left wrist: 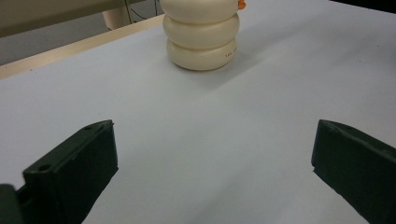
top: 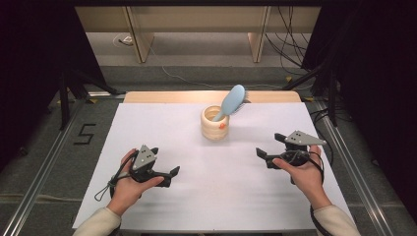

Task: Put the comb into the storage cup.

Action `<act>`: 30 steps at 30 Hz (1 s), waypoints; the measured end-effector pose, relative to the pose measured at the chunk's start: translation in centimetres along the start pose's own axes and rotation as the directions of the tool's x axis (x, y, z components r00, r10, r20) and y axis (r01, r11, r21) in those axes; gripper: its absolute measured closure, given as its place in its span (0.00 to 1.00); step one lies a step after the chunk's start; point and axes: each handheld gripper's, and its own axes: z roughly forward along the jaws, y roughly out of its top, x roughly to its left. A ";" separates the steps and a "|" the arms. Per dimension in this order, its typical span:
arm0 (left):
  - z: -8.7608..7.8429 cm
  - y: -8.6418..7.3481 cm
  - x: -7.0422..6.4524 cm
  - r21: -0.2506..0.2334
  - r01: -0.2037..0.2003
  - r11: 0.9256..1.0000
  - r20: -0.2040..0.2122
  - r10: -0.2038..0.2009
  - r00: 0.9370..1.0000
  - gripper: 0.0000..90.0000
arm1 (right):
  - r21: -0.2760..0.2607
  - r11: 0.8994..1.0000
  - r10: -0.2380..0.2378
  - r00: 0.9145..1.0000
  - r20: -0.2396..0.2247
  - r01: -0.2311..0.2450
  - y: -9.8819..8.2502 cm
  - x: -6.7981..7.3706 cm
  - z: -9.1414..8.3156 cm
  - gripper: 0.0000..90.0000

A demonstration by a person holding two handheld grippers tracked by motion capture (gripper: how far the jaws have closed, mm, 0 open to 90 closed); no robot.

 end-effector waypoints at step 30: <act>0.0 -0.1 0.1 0.005 -0.001 1.000 0.003 0.001 1.000 0.00 | 0.003 1.000 -0.031 0.999 -0.023 0.031 -2.6 0.6 -1.5 0.11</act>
